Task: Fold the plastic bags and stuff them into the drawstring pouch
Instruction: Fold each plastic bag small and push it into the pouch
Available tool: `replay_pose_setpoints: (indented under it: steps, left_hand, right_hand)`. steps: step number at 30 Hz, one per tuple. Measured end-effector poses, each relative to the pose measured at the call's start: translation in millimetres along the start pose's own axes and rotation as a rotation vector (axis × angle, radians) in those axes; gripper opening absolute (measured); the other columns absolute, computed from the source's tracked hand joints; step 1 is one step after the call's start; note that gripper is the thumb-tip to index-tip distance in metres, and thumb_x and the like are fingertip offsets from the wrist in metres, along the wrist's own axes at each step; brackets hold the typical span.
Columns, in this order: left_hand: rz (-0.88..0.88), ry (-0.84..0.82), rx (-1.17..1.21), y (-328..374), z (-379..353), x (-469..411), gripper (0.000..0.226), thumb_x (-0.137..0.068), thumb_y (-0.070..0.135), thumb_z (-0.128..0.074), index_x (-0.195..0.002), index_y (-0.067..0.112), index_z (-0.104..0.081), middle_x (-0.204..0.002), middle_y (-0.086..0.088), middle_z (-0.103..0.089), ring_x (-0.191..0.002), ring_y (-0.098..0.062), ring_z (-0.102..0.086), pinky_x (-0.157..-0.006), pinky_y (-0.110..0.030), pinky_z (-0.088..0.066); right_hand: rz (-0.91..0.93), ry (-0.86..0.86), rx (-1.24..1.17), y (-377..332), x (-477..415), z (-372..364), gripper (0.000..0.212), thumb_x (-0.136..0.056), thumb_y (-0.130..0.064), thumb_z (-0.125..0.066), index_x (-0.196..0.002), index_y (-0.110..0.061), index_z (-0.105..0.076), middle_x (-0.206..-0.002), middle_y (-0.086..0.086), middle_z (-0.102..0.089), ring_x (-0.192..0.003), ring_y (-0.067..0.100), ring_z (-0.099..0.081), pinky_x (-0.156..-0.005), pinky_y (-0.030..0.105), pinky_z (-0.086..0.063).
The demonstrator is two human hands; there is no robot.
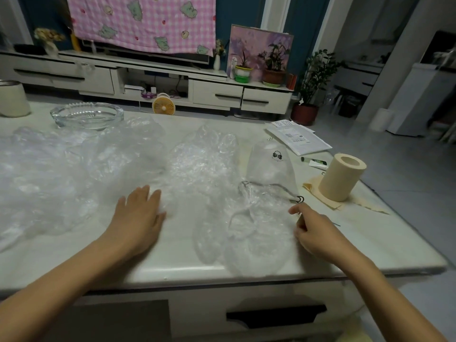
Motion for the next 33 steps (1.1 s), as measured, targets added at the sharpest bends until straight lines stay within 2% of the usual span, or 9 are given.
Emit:
replay_pose_setpoints:
  steps: [5,7,11,14,16,22,27,30,33]
  left_hand:
    - [-0.325,0.383,0.154,56,39,22,0.051,-0.091,0.035,-0.037,-0.116,0.000,-0.063,-0.121,-0.024,-0.060,-0.110,-0.042,-0.059,-0.088,-0.055,-0.046]
    - [-0.498,0.385,0.198,84,40,32,0.047,-0.089,0.032,-0.036,-0.113,0.005,-0.067,-0.119,-0.017,-0.064,-0.110,-0.036,-0.061,-0.089,-0.052,-0.044]
    - [-0.635,0.263,0.328,107,29,36,0.047,-0.094,0.034,-0.031,-0.125,0.014,-0.059,-0.133,-0.005,-0.056,-0.129,-0.021,-0.046,-0.110,-0.027,-0.026]
    - [-0.630,0.230,0.427,111,29,35,0.058,-0.092,0.043,-0.022,-0.133,0.017,-0.052,-0.142,0.000,-0.048,-0.134,-0.006,-0.029,-0.112,-0.015,-0.007]
    - [-0.611,0.249,0.464,111,33,35,0.063,-0.089,0.048,-0.016,-0.136,0.020,-0.048,-0.145,0.005,-0.042,-0.133,0.004,-0.018,-0.109,-0.006,0.000]
    - [-0.496,0.210,0.735,109,53,35,0.034,-0.100,0.038,-0.035,-0.132,0.038,-0.046,-0.142,0.023,-0.035,-0.134,0.012,-0.018,-0.100,0.001,-0.009]
    - [-0.592,-0.046,0.269,135,9,43,0.080,-0.080,0.063,-0.003,-0.147,0.026,-0.025,-0.157,0.004,-0.015,-0.144,-0.006,-0.002,-0.107,-0.010,0.012]
    - [-0.481,-0.146,0.055,128,-3,47,0.069,-0.094,0.059,-0.025,-0.151,0.022,-0.010,-0.159,-0.006,-0.005,-0.145,-0.020,-0.005,-0.115,-0.027,-0.004]
    - [-0.458,0.008,0.080,131,16,59,0.065,-0.091,0.061,-0.024,-0.139,0.019,-0.038,-0.143,-0.006,-0.040,-0.130,-0.023,-0.039,-0.105,-0.034,-0.033]
  right_hand:
    - [0.124,0.359,0.244,-19,18,20,0.041,-0.091,-0.008,-0.048,-0.132,-0.015,-0.045,-0.125,0.008,-0.049,-0.114,0.025,-0.044,-0.091,0.030,-0.033]
    - [0.272,0.294,0.034,-49,38,5,0.035,-0.096,-0.024,-0.049,-0.131,-0.017,-0.048,-0.130,0.003,-0.051,-0.119,0.019,-0.045,-0.095,0.023,-0.030]
    - [0.441,0.014,0.057,-86,64,-50,0.074,-0.084,-0.064,-0.042,-0.144,-0.024,-0.029,-0.144,-0.011,-0.035,-0.133,0.008,-0.031,-0.107,0.018,-0.017]
    - [0.594,0.074,0.155,-95,71,-62,0.043,-0.083,-0.047,-0.042,-0.114,-0.022,-0.058,-0.114,-0.006,-0.061,-0.104,0.013,-0.057,-0.092,0.032,-0.049]
    - [0.629,0.007,0.066,-95,71,-61,0.028,-0.081,-0.029,-0.039,-0.093,-0.021,-0.063,-0.093,-0.007,-0.064,-0.087,0.012,-0.058,-0.082,0.033,-0.053]
    - [0.761,-0.167,-0.088,-77,75,-34,0.036,-0.085,-0.002,-0.046,-0.108,-0.023,-0.064,-0.123,-0.012,-0.061,-0.131,-0.009,-0.029,-0.106,0.009,-0.016]
    - [0.601,-0.317,-0.032,-44,56,-25,0.035,-0.082,0.008,-0.049,-0.079,-0.020,-0.069,-0.132,-0.024,-0.050,-0.129,-0.022,-0.015,-0.098,-0.003,-0.008]
    - [0.420,-0.363,-0.101,-22,48,-16,0.039,-0.079,0.007,-0.051,-0.061,-0.025,-0.062,-0.134,-0.019,-0.050,-0.131,-0.013,-0.022,-0.094,-0.005,-0.016]
    - [0.340,-0.157,-0.143,-11,48,4,0.033,-0.076,-0.005,-0.046,-0.071,-0.030,-0.067,-0.128,-0.025,-0.052,-0.126,-0.012,-0.035,-0.102,0.008,-0.027]
Point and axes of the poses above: each hand's wrist, its own x-axis away from the middle knuckle, its own z-axis out of the back of the hand, y = z × x, the point moved 7 cm from there along -x, towards the middle knuckle
